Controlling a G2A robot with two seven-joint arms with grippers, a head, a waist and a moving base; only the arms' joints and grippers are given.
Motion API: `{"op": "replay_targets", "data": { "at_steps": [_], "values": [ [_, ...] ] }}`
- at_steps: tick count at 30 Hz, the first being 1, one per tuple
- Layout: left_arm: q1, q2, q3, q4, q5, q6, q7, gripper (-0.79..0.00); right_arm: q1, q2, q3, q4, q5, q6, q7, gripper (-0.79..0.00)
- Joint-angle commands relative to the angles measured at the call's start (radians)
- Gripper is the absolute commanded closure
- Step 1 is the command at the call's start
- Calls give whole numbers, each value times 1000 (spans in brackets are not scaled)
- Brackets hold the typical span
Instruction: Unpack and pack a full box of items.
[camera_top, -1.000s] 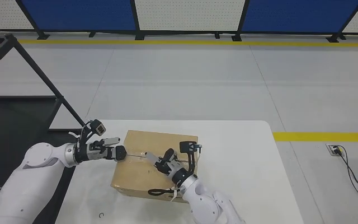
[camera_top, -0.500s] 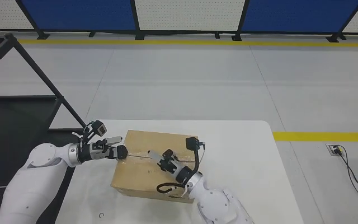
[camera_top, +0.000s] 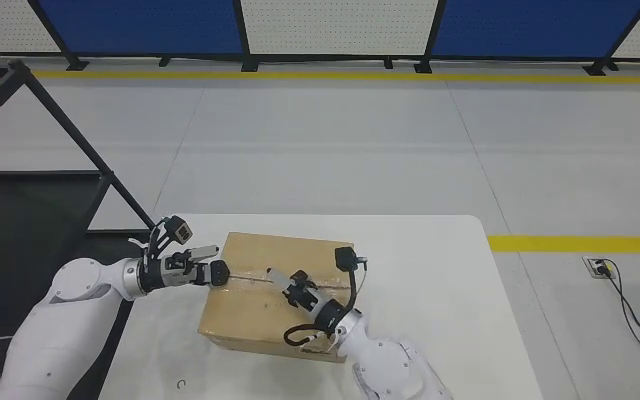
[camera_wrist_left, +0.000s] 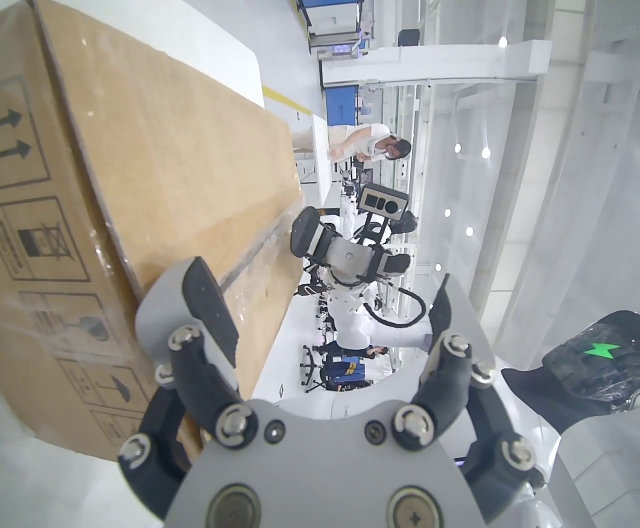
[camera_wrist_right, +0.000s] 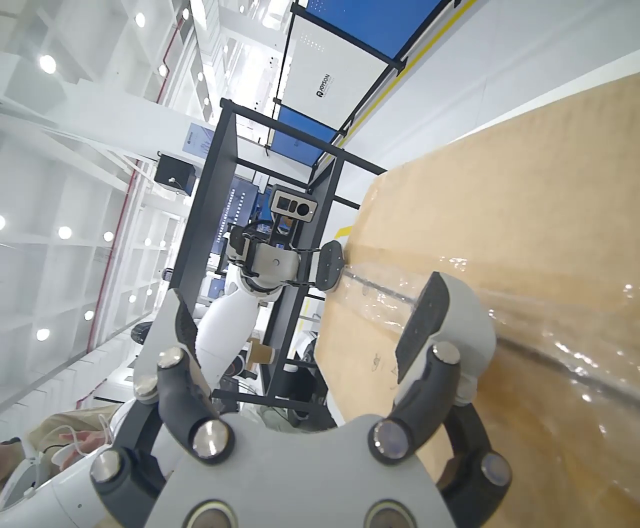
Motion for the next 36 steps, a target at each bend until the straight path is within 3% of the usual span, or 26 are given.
{"op": "replay_targets", "data": {
  "at_steps": [1, 10, 20, 28, 36],
  "values": [
    [0, 0, -2, 0, 5, 1, -1, -785, 29, -8, -24, 36, 36, 7, -5, -785],
    [-1, -1, -14, 8, 15, 2, -2, -785, 180, -51, -117, 232, 174, 31, -33, -785],
    [2, 2, -30, 3, 24, 11, -11, -785, 238, -70, -135, 312, 195, 64, -72, -785],
    [-1, -8, -24, -1, 21, 9, -9, -785, 198, -58, -93, 268, 169, 85, -85, -785],
    [-11, -9, -33, 14, 23, 13, -13, -785, 56, -16, 33, 94, 110, 105, -79, -785]
  ]
}}
